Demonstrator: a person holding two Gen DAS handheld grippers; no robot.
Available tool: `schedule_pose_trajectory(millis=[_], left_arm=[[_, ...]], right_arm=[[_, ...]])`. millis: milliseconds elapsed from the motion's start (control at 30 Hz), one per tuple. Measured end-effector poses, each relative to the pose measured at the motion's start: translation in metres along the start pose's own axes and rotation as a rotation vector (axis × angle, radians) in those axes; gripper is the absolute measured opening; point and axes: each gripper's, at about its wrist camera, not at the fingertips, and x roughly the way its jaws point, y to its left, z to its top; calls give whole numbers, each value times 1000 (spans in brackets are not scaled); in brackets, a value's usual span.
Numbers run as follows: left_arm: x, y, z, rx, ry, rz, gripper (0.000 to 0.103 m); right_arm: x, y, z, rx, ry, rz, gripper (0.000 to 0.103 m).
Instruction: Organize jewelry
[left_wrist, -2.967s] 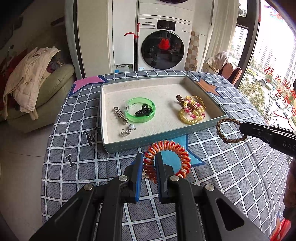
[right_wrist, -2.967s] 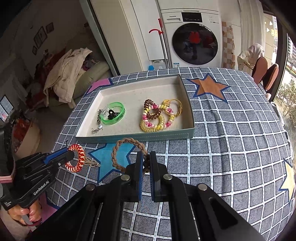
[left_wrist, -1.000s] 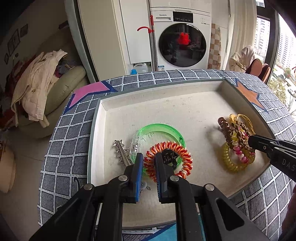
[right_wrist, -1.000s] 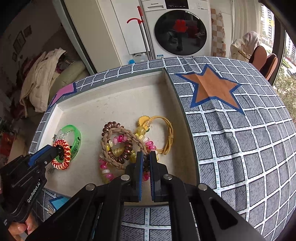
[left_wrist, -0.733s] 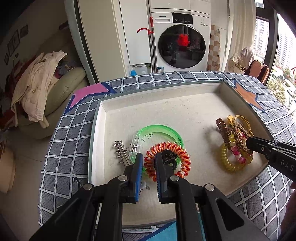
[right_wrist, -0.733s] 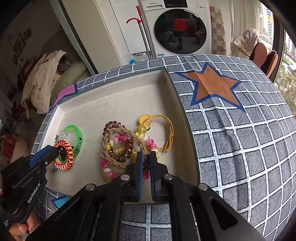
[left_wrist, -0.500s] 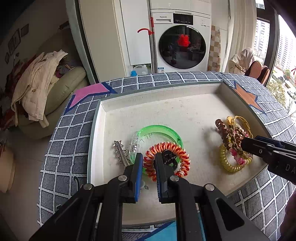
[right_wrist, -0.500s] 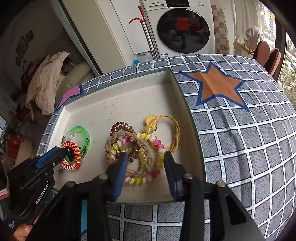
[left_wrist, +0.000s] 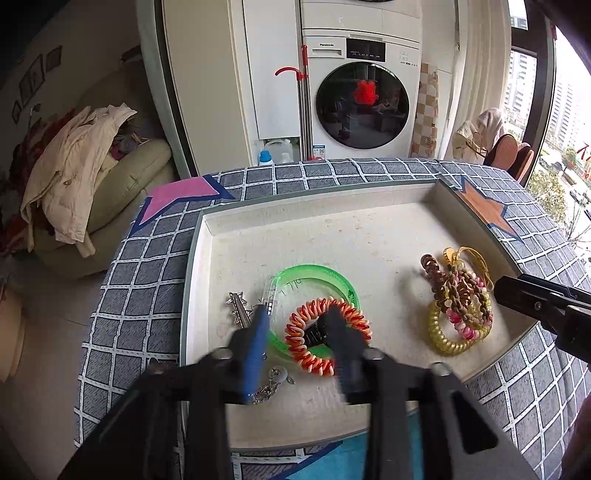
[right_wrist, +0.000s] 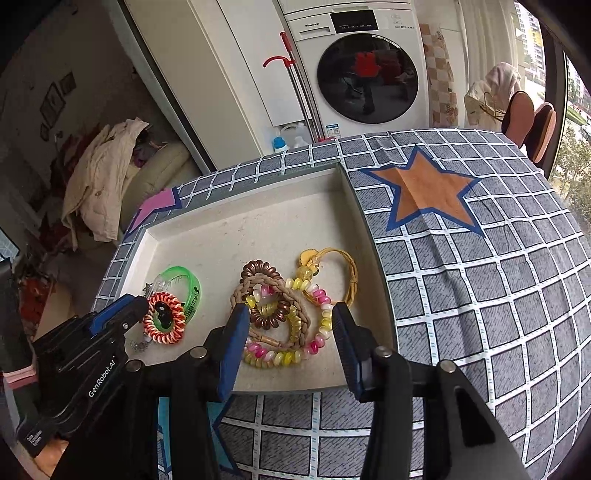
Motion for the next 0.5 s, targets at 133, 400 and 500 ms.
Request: schedule_pose_trajectory(millis=[133, 400, 500], left_arm=[[-8, -2, 1, 16, -39, 15, 98], [-13, 2, 0, 22, -37, 24, 103], [-15, 3, -3, 24, -36, 29, 103]], right_arm=[[-3, -2, 1, 4, -7, -2, 50], [2, 1, -2, -6, 27, 1, 55], [5, 3, -3, -12, 43, 18, 62]])
